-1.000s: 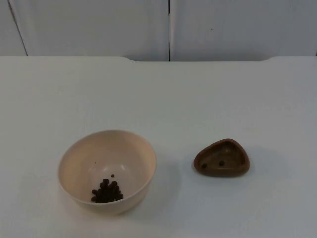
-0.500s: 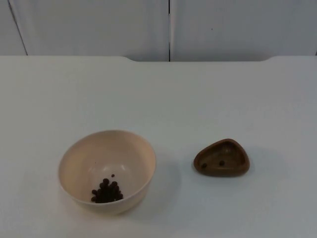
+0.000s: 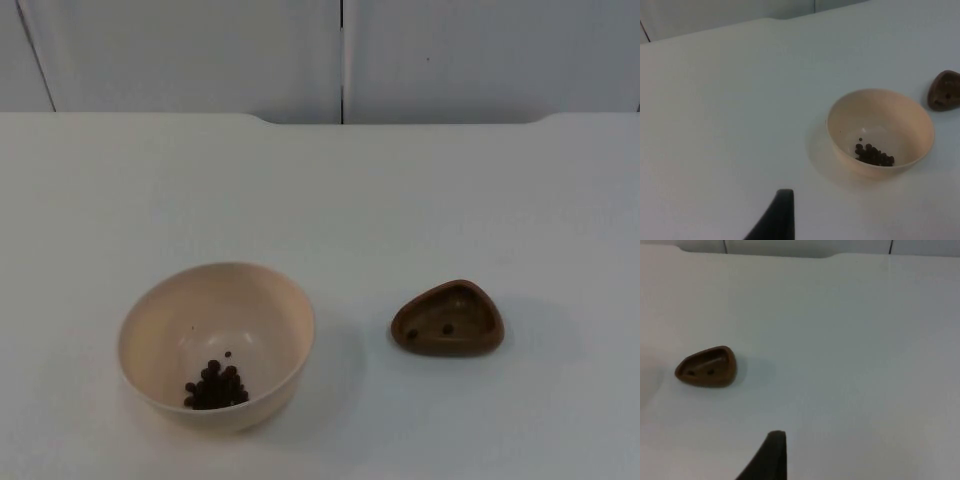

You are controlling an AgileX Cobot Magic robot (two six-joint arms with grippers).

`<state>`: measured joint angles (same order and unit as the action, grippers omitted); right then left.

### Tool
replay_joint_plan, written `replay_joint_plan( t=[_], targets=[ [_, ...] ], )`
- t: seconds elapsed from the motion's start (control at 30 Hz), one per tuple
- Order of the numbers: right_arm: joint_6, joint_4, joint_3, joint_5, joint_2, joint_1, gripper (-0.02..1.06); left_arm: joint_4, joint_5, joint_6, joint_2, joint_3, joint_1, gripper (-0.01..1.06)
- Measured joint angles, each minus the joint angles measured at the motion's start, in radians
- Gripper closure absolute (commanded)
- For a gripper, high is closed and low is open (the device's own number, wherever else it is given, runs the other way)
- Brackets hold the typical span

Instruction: Pick up the bowl with the left hand and pour the coffee beans from the cup into the bowl with the right hand.

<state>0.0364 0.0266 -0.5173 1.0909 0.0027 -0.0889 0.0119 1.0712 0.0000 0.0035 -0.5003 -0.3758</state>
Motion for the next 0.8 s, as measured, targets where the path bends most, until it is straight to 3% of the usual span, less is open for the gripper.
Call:
replay_joint_plan(
  t=[0.47, 0.8],
  targets=[
    [0.000, 0.000, 0.000, -0.001, 0.000, 0.028, -0.01, 0.000, 0.000, 0.000, 0.000, 0.000, 0.000, 0.00],
    [0.000, 0.000, 0.000, -0.001, 0.000, 0.028, -0.01, 0.000, 0.000, 0.000, 0.000, 0.000, 0.097, 0.00]
  ],
)
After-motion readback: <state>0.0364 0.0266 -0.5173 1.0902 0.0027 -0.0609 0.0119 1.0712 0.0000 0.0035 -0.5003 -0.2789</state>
